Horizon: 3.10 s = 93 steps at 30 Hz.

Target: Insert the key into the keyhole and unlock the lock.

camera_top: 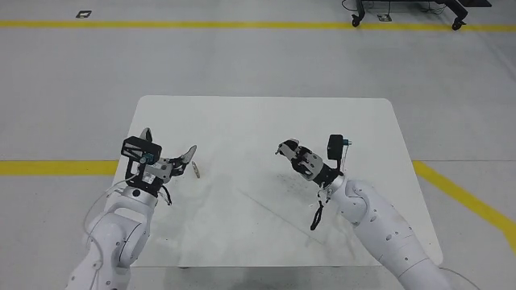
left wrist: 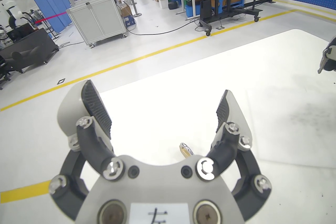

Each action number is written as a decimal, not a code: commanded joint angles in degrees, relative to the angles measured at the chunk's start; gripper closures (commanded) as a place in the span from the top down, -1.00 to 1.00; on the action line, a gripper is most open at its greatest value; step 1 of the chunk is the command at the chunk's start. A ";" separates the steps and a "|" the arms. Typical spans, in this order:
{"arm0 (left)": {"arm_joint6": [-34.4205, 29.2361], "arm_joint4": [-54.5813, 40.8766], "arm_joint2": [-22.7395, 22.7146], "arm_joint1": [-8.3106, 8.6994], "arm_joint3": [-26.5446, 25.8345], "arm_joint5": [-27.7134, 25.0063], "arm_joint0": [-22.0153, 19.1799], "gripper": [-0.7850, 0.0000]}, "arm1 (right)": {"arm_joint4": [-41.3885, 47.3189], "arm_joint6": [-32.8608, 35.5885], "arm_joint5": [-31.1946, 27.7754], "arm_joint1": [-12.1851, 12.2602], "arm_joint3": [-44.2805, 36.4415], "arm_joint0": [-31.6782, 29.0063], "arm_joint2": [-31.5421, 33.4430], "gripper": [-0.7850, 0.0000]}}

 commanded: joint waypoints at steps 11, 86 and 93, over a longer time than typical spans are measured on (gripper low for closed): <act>-6.23 -39.88 0.13 0.09 7.65 -21.38 -3.95 1.00 | 6.70 0.76 0.52 -1.21 -1.28 -0.59 -2.56 -1.00; -41.86 -85.76 13.80 4.69 28.73 -34.49 -20.23 -1.00 | 23.70 6.34 -9.91 -11.08 10.62 7.23 -15.18 -1.00; -41.46 -85.70 13.75 5.01 28.72 -34.37 -20.18 -1.00 | 22.84 6.39 -9.91 -11.13 9.97 6.88 -14.80 -0.98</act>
